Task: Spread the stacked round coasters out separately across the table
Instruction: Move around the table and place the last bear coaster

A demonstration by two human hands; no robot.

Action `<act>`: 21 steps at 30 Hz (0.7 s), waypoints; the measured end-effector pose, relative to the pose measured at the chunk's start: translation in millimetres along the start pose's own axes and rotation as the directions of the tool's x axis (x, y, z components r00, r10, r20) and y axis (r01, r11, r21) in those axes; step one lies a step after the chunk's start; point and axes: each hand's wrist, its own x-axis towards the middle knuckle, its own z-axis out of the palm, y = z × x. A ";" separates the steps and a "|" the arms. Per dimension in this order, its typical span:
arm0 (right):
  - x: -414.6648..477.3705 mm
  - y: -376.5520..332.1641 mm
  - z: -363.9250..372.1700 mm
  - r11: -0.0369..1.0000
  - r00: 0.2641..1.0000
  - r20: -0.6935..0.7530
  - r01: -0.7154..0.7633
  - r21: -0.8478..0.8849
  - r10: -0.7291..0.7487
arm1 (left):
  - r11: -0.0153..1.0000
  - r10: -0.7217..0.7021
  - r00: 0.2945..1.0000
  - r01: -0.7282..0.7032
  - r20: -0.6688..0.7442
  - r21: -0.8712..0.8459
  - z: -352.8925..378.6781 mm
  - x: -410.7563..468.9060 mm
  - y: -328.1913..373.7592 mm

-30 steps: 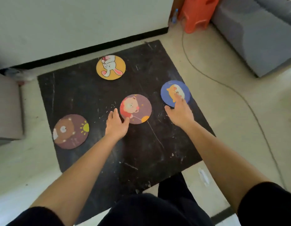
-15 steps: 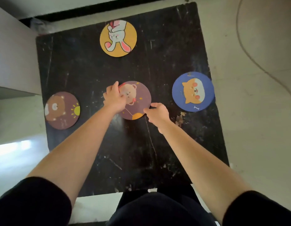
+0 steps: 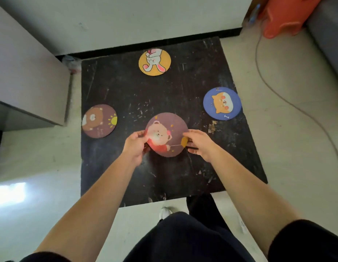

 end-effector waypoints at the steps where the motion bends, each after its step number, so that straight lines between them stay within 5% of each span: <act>1: -8.7 9.0 2.4 0.999 0.999 0.022 0.024 -0.022 -0.023 | 1.000 -0.005 1.000 0.005 0.014 -0.023 -9.2 -11.7 -8.2; 10: -56.7 67.7 23.9 0.912 0.941 -0.101 0.280 -0.301 -0.323 | 0.975 -0.050 0.997 0.035 0.067 0.218 -53.0 -75.7 -101.5; 15: -53.8 96.3 24.6 0.873 0.961 -0.141 0.148 -0.465 -0.238 | 0.916 -0.133 0.991 0.116 0.019 0.384 -56.6 -78.2 -134.7; 21: -46.8 120.2 16.2 0.848 0.979 -0.091 0.108 -0.519 -0.181 | 0.922 -0.015 1.000 0.015 -0.004 0.386 -54.9 -65.1 -135.3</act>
